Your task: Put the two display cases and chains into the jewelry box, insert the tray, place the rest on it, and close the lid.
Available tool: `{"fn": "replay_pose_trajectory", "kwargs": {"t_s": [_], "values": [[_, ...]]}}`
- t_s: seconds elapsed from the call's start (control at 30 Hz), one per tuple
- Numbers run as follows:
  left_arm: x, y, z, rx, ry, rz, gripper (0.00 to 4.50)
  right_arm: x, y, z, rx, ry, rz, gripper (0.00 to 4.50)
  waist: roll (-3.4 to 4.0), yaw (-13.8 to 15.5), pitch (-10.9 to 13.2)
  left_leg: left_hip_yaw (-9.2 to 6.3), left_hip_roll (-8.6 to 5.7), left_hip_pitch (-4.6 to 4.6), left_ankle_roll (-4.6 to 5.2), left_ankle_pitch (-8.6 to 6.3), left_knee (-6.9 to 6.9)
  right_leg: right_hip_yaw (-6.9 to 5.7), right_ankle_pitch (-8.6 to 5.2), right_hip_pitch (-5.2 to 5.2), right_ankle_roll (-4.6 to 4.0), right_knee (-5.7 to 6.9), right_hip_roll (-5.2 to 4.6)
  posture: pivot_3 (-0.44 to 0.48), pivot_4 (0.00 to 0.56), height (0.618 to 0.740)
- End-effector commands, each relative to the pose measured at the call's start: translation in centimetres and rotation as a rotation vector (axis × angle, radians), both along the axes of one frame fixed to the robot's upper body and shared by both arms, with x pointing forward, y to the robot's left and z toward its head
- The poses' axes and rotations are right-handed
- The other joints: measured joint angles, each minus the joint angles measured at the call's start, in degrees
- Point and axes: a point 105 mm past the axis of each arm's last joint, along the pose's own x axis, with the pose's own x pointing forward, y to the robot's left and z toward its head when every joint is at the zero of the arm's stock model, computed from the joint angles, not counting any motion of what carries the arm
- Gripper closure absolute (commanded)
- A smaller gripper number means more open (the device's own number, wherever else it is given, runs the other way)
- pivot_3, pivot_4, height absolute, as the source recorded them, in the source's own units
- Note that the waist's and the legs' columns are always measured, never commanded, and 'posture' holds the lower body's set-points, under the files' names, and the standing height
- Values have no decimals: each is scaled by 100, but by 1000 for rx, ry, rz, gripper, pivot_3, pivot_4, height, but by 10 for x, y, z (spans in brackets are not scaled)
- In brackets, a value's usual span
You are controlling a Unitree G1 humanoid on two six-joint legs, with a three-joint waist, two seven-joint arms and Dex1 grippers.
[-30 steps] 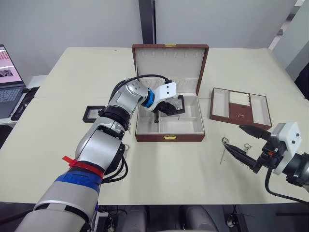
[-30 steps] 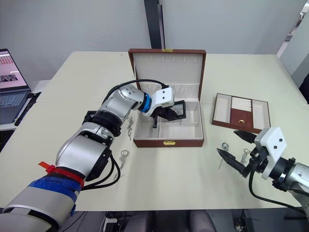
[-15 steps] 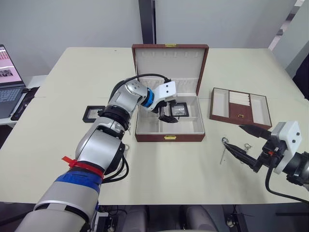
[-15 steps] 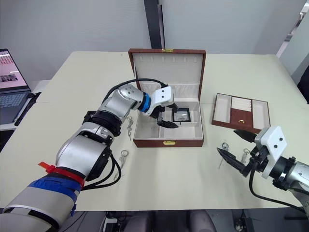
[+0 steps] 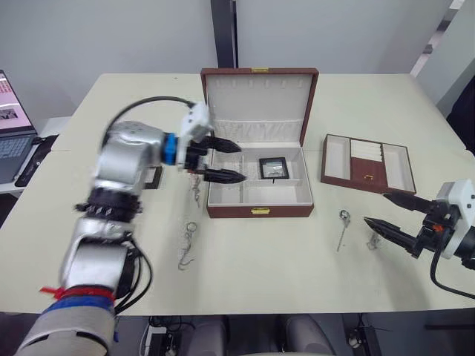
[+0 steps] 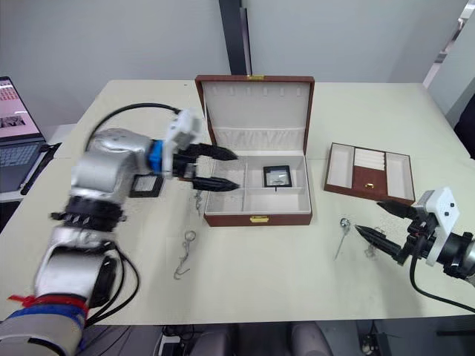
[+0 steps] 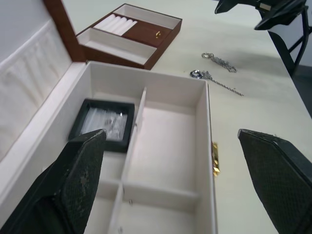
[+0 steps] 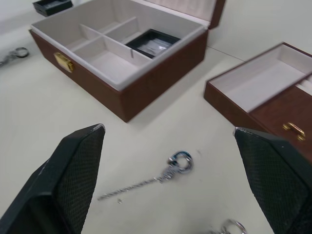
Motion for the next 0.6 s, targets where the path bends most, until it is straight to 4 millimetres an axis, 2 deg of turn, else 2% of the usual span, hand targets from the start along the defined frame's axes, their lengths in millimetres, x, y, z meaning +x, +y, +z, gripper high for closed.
{"fn": "replay_pose_trajectory", "kwargs": {"t_s": [0.03, 0.13, 0.23, 0.4, 0.6], "values": [[-12, 38, 10, -5, -26, 155, 22, 6, -14, 4, -21, -25, -3, 0, 0, 13, 0, -5, 1, 0, 6, -3, 0, -5, 0, 1, 0, 1, 0, 0, 150, 740], [-21, 68, 0, 21, -1, 290, 22, 11, -23, -2, -7, 1, -11, 0, 1, 29, -1, -4, -2, 1, 14, -7, 1, -4, 0, 3, 0, 0, -5, 0, 150, 740], [-42, 110, -18, 57, 44, 478, 22, 14, -34, -11, -18, 32, -20, 0, 3, 36, -2, -1, -4, 1, 19, -10, 0, -3, 0, 3, 0, -4, -21, 0, 150, 740], [-72, 163, -36, 113, 52, 716, 22, 17, -47, -18, -41, 57, -35, 0, 3, 63, -2, -3, -3, 2, 20, -10, -4, -8, 0, 1, 0, -4, -43, 0, 150, 740], [-100, 206, -49, 151, 31, 917, 22, 15, -62, -28, -58, 88, -84, 0, 2, 74, -2, -2, -9, 3, 21, -11, -5, -10, 0, 6, 0, -10, -52, 0, 150, 740]]}}
